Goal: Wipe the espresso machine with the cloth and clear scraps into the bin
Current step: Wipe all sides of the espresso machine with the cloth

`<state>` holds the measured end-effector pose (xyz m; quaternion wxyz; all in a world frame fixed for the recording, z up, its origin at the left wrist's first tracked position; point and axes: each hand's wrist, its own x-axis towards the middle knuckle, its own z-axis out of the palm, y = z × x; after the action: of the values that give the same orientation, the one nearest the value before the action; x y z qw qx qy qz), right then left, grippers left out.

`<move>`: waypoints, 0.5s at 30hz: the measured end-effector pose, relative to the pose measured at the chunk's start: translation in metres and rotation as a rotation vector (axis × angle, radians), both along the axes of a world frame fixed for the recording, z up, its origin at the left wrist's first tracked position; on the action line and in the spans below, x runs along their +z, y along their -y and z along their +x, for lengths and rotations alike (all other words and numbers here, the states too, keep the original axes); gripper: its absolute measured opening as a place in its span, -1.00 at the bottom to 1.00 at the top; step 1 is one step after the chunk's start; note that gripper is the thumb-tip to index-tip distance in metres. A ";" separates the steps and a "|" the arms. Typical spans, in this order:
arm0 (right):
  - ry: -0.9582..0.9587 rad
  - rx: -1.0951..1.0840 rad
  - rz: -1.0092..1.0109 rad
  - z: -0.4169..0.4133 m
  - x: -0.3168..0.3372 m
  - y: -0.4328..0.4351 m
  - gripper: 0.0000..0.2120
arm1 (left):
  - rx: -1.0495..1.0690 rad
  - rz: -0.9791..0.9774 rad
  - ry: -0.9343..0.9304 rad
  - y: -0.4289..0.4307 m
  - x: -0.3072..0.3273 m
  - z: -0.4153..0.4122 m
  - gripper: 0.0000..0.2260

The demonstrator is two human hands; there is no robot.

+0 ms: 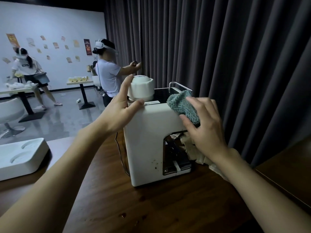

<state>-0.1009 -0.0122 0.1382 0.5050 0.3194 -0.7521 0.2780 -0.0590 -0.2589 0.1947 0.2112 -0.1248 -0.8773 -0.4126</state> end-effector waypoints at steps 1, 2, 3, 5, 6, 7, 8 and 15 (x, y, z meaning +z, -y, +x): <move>-0.002 0.002 -0.023 0.000 0.000 0.003 -0.62 | 0.000 0.001 -0.005 0.000 0.000 0.000 -0.33; -0.005 -0.004 -0.033 -0.001 0.000 0.005 -0.65 | 0.003 0.000 -0.007 0.000 -0.001 -0.001 -0.33; -0.007 -0.012 -0.037 -0.001 0.000 0.006 -0.68 | 0.008 -0.003 -0.011 0.000 -0.001 -0.001 -0.33; 0.001 -0.018 -0.054 -0.002 -0.002 0.004 -0.70 | 0.014 -0.009 -0.019 0.000 -0.001 -0.002 -0.34; 0.009 -0.021 -0.079 -0.002 -0.003 0.001 -0.71 | 0.016 -0.011 -0.022 0.000 -0.002 -0.002 -0.34; 0.016 -0.026 -0.116 -0.003 -0.005 -0.002 -0.71 | 0.021 -0.011 -0.024 0.000 -0.002 -0.002 -0.34; 0.021 -0.035 -0.162 -0.004 -0.007 -0.004 -0.73 | 0.027 -0.012 -0.025 0.000 -0.002 -0.003 -0.34; 0.022 -0.059 -0.285 0.004 -0.024 0.009 -0.77 | 0.064 -0.014 -0.032 -0.001 -0.004 -0.005 -0.35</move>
<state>-0.0970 -0.0211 0.1144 0.5451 0.2190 -0.7194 0.3705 -0.0641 -0.2578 0.1910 0.2373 -0.1049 -0.8802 -0.3975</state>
